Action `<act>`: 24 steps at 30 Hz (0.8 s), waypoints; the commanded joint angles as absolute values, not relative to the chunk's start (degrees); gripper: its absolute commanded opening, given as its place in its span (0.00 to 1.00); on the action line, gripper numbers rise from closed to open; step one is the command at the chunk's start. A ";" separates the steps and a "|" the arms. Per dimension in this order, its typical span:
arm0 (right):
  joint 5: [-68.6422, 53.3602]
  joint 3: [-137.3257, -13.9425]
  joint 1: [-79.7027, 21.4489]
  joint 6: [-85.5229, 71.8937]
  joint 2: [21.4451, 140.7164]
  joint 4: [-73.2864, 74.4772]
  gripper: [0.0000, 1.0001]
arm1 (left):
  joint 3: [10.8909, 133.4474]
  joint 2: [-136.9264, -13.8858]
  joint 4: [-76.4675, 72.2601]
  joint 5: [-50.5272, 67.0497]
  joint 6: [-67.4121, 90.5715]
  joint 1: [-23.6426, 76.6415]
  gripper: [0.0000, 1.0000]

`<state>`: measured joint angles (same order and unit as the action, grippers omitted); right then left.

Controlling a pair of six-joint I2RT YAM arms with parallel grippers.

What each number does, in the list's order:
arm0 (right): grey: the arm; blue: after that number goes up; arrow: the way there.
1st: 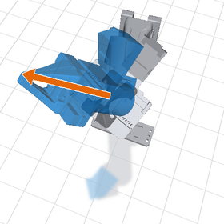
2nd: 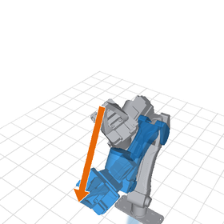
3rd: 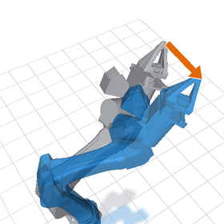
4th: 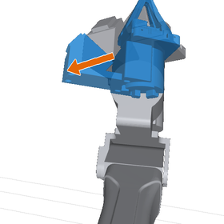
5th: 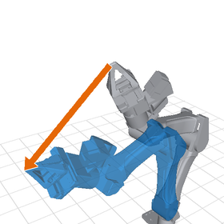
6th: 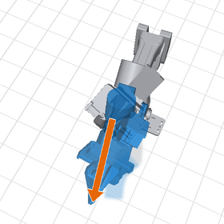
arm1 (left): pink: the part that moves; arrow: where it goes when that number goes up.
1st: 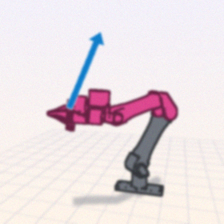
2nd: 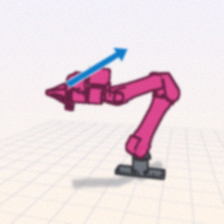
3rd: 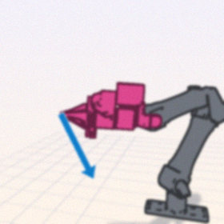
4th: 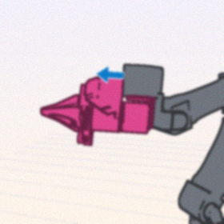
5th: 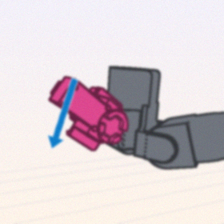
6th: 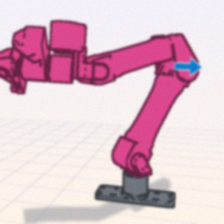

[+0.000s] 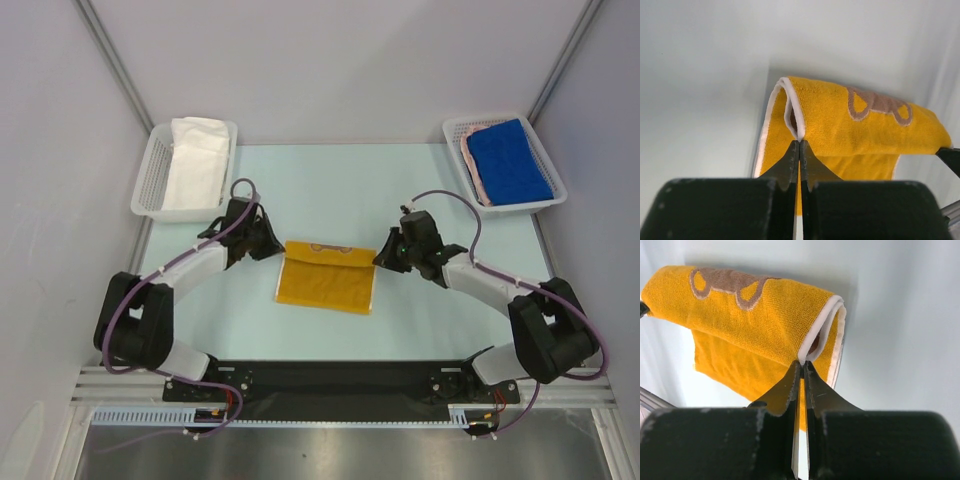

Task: Fold and stack the towels
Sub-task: Fold the towel

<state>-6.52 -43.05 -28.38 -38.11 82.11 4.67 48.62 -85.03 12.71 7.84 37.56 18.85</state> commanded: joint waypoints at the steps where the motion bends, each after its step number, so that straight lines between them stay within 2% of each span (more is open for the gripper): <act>1: -6.33 -44.91 -28.30 -37.00 79.02 7.03 0.00 | 50.36 -81.39 13.27 9.58 38.32 19.16 0.00; 24: -6.07 -37.80 -34.01 -40.34 67.41 12.74 0.00 | 41.49 -70.67 15.82 12.39 38.85 19.07 0.00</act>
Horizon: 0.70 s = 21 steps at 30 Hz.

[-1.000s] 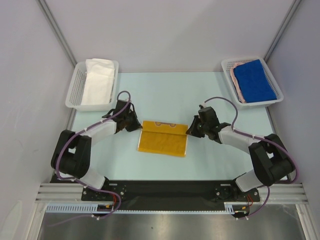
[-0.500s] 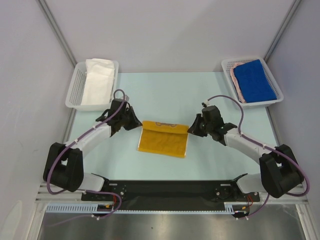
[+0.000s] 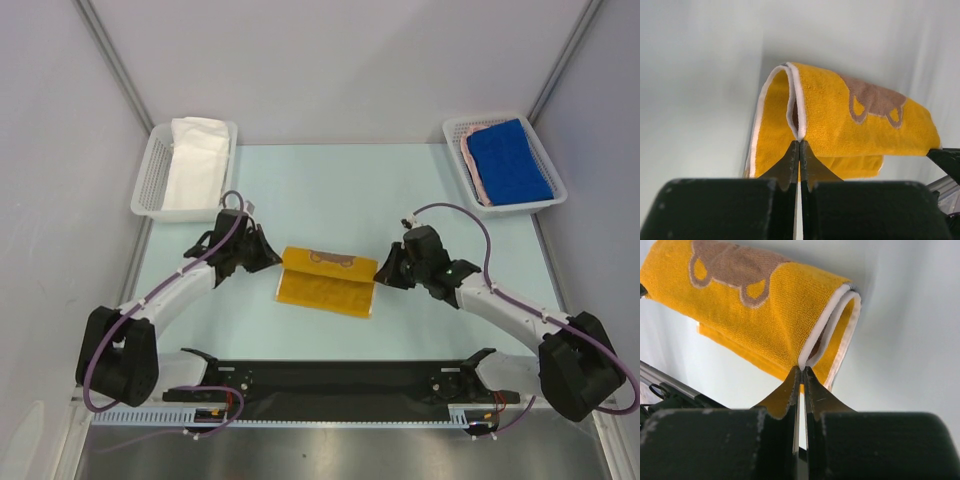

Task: Fold and stack the towels
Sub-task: Fold the towel

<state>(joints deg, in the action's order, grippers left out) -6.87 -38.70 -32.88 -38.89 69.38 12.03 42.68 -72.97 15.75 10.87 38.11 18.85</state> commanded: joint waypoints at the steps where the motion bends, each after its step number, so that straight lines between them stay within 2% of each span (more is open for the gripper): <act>1: -5.80 -37.62 -34.36 -40.60 67.33 12.83 0.00 | 41.05 -70.66 15.73 12.48 38.85 19.07 0.00; 21: -3.69 -35.33 -39.64 -44.21 65.39 14.33 0.00 | 36.65 -67.94 16.26 14.68 39.29 19.07 0.00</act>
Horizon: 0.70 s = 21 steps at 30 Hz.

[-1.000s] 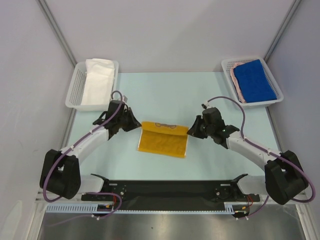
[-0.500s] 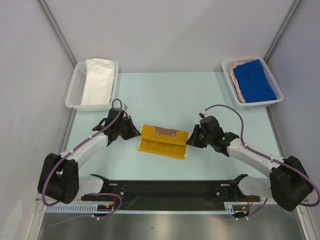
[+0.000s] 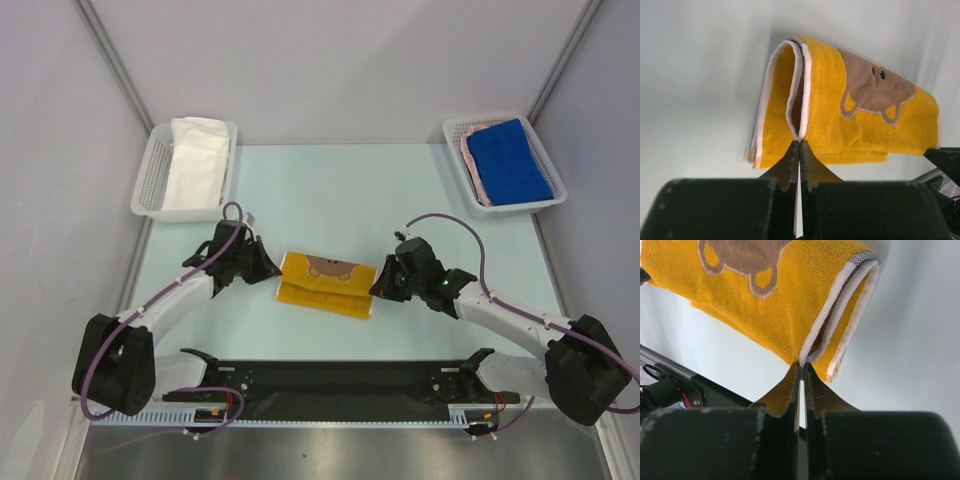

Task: Fold and stack the towels
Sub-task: Fold the towel

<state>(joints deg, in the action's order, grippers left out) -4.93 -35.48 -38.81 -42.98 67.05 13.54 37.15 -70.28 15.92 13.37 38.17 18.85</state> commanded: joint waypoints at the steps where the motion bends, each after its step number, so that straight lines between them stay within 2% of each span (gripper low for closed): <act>1: -3.52 -35.33 -39.99 -44.21 65.30 14.41 0.00 | 36.65 -67.68 16.61 14.59 39.11 19.07 0.00; 21: -2.11 -33.93 -42.10 -45.70 62.93 16.26 0.00 | 33.58 -62.84 19.51 14.06 39.55 19.07 0.00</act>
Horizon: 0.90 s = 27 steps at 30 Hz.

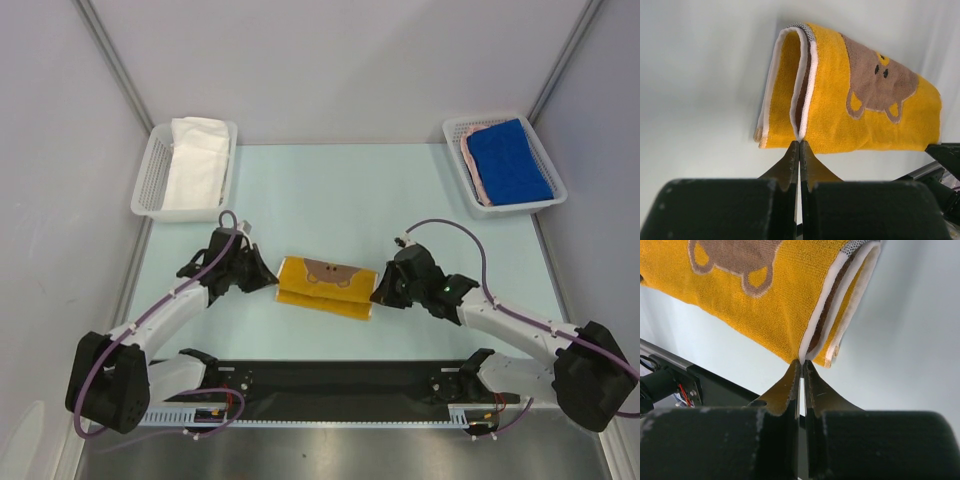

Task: Fold and stack the towels
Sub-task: Fold the towel

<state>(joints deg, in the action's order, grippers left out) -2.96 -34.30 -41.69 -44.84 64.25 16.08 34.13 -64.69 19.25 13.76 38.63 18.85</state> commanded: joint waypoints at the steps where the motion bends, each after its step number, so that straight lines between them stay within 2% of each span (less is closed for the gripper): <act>1: -2.02 -33.66 -42.36 -45.70 62.84 16.26 0.00 | 33.49 -62.67 19.60 13.98 39.55 19.07 0.00; 27: -1.76 -30.06 -44.91 -47.99 63.54 13.54 0.00 | 29.97 -63.72 17.32 14.94 41.13 18.90 0.00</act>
